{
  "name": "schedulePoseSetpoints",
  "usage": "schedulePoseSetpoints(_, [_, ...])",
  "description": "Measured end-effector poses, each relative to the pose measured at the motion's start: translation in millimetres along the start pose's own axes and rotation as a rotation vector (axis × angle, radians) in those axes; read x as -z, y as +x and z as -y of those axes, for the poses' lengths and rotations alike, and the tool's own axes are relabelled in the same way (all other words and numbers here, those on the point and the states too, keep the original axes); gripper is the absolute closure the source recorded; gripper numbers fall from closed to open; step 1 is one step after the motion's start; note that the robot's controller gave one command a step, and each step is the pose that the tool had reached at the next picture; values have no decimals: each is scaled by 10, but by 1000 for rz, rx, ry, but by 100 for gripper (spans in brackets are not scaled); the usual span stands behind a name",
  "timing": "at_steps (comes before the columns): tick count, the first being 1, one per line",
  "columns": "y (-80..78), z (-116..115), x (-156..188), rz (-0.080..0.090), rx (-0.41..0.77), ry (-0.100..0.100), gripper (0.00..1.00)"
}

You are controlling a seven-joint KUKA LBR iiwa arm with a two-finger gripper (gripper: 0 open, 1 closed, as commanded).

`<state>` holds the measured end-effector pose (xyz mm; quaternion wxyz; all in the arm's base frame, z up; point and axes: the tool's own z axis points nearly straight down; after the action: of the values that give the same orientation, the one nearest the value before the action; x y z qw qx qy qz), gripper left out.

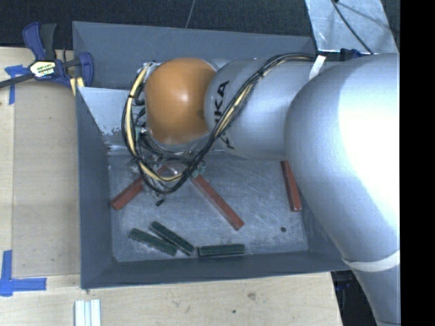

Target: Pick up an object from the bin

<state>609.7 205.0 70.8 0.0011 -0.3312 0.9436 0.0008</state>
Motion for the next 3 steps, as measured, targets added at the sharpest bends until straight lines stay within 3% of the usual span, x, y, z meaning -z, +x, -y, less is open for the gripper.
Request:
schedulePoseSetpoints(2, [24,-9,236,-7,-1,-2,100])
schedulePoseSetpoints(3, [4,-2,406,0,-1,1,100])
